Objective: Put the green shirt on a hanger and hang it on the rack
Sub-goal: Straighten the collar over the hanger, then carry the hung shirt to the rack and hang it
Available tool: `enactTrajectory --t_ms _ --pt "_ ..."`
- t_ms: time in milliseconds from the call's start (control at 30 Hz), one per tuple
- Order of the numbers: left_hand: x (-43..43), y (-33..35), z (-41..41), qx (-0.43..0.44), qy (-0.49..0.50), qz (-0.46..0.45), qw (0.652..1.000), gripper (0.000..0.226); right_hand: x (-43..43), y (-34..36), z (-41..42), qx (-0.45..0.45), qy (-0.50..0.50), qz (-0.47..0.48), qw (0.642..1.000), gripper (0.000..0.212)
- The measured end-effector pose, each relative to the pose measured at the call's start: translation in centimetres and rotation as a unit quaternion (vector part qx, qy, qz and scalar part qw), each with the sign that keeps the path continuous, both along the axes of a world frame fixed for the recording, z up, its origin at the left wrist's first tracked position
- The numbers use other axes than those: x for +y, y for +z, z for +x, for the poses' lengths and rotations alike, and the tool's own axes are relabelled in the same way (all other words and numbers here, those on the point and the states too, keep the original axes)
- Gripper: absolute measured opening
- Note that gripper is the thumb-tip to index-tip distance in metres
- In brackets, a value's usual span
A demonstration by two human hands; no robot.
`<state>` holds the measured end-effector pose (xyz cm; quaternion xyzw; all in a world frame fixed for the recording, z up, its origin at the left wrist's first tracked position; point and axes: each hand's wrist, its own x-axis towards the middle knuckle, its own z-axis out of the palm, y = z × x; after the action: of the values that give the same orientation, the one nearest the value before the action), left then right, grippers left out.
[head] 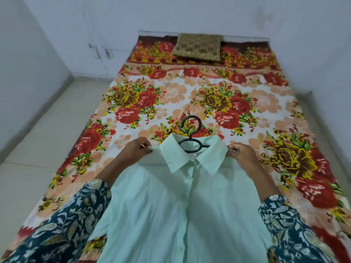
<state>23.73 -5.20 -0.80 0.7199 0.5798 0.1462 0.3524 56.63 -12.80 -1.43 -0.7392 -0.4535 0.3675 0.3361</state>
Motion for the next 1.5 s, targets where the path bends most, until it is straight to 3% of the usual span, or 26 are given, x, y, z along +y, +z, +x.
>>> enactTrajectory --t_ms 100,233,400,467,567,667,733,867,1000,1100,1267,1367,1433,1500 --pt "-3.5 4.8 -0.9 0.002 -0.004 0.046 0.999 0.010 -3.3 5.7 -1.3 -0.005 0.020 0.029 0.999 0.008" --pt "-6.6 12.4 -2.1 -0.057 -0.003 0.124 0.991 0.014 -6.5 13.2 -2.1 -0.052 0.058 0.050 0.996 0.011" --pt "-9.7 21.1 -3.5 -0.157 0.043 0.233 0.959 0.023 -9.7 22.5 -2.6 -0.127 0.047 0.185 0.973 0.017" --pt "-10.9 24.3 -3.8 -0.194 0.061 0.288 0.936 0.021 -11.0 26.1 -3.0 -0.130 0.037 0.233 0.963 0.015" --pt "-13.3 29.0 -4.6 -0.214 0.030 0.407 0.888 0.036 -13.0 31.3 -3.6 -0.140 0.010 0.292 0.946 0.013" --pt "-15.9 32.1 -5.2 -0.208 -0.027 0.523 0.826 0.020 -14.8 35.4 -4.1 -0.158 -0.012 0.338 0.928 0.015" --pt "-16.8 33.5 -5.4 -0.170 -0.031 0.567 0.805 0.012 -15.6 37.4 -4.3 -0.171 -0.025 0.360 0.917 0.016" --pt "-18.9 37.2 -5.9 -0.201 0.041 0.499 0.842 0.008 -17.4 40.6 -4.8 -0.165 -0.029 0.412 0.896 0.016" --pt "-19.5 42.3 -5.7 -0.114 0.010 0.454 0.884 0.016 -18.3 42.6 -5.3 -0.177 -0.050 0.461 0.868 0.020" --pt "-19.5 45.3 -5.4 -0.090 0.005 0.463 0.882 0.013 -18.9 43.9 -5.8 -0.168 -0.070 0.510 0.841 0.021" --pt "-19.4 47.4 -4.8 -0.115 0.037 0.475 0.872 0.006 -19.8 45.5 -5.4 -0.106 -0.019 0.491 0.865 0.009" --pt "-19.4 47.8 -4.5 -0.117 -0.033 0.441 0.889 0.021 -19.9 46.0 -5.0 -0.088 -0.038 0.510 0.855 0.010" --pt "-19.5 47.9 -4.1 -0.099 -0.080 0.403 0.906 0.010 -19.8 46.1 -5.1 -0.082 -0.059 0.531 0.842 0.015" --pt "-19.5 47.7 -3.7 -0.118 -0.076 0.401 0.905 0.018 -19.6 45.9 -4.8 -0.099 -0.059 0.535 0.837 0.023"
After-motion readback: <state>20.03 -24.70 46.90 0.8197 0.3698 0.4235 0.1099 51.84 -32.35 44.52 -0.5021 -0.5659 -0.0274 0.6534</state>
